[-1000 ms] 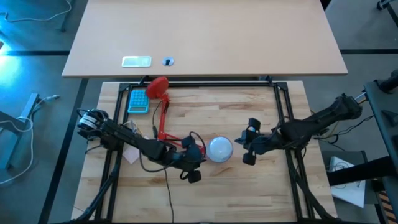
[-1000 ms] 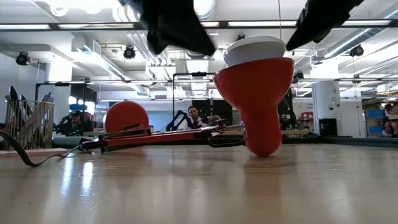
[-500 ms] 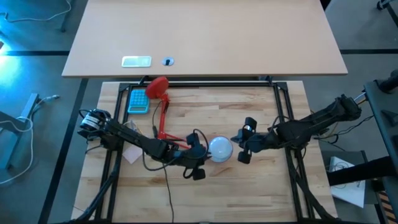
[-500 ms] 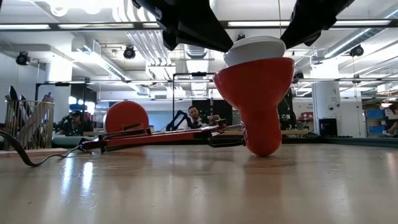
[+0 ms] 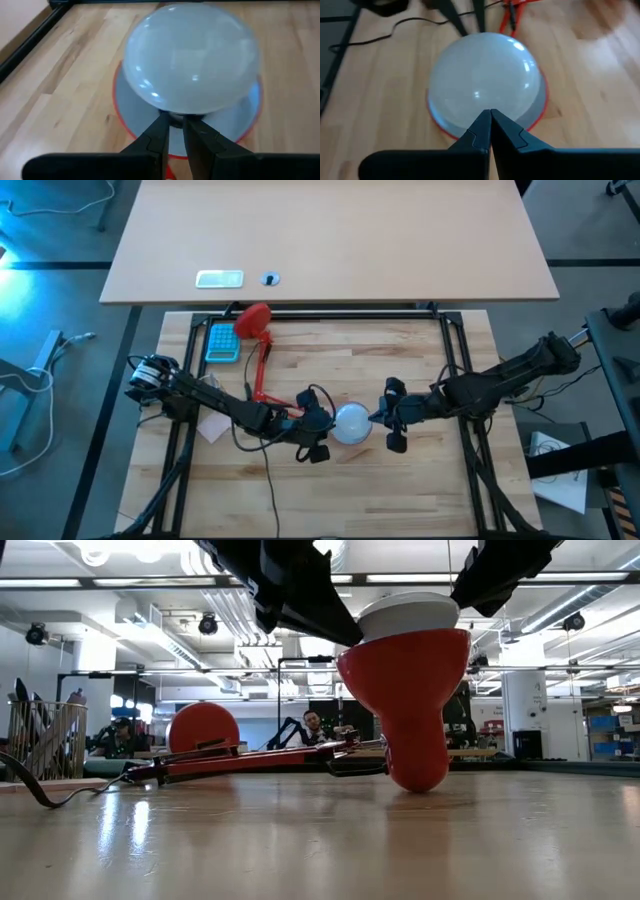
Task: Screw lightbulb
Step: Remove the light bulb from the lamp
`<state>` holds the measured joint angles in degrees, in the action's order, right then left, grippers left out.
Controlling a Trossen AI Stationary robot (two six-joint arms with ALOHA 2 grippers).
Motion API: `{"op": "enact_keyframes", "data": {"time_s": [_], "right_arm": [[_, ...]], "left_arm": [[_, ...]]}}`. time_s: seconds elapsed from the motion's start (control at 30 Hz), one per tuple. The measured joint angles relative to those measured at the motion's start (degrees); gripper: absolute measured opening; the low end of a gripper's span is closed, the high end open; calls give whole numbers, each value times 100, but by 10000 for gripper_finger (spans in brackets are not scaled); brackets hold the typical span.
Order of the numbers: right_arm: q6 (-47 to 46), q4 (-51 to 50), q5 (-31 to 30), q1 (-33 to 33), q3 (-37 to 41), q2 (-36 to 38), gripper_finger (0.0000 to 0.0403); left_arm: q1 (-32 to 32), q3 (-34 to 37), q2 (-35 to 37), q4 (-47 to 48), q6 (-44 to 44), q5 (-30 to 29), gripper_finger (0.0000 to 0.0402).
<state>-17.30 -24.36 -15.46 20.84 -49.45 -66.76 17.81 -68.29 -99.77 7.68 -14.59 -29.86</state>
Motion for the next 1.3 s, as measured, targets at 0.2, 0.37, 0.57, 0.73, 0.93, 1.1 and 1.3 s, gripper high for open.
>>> {"op": "enact_keyframes", "data": {"time_s": [0.2, 0.37, 0.57, 0.73, 0.93, 1.1, 1.3], "right_arm": [[28, -64, 223, 4, 0, 125, 2], [-5, -118, -279, 0, 0, 224, 2], [-119, -98, -1011, -81, 0, 59, 2], [-214, -21, -955, -127, 0, -234, 2], [-190, 58, -759, -61, -2, -268, 2], [-191, 107, -422, 35, -53, -186, 2], [-384, 183, 364, 100, -66, -173, 2]], "left_arm": [[-21, -11, 142, 496, -112, -159, 46], [173, -18, 402, 788, -513, -133, 46], [457, 12, 332, -231, -313, -76, 46], [361, 61, 128, -531, -184, -71, 46], [253, 63, 106, -182, -168, -40, 46], [182, 145, 111, -65, -114, -121, 46], [151, 227, 111, -125, -123, -435, 46]]}}
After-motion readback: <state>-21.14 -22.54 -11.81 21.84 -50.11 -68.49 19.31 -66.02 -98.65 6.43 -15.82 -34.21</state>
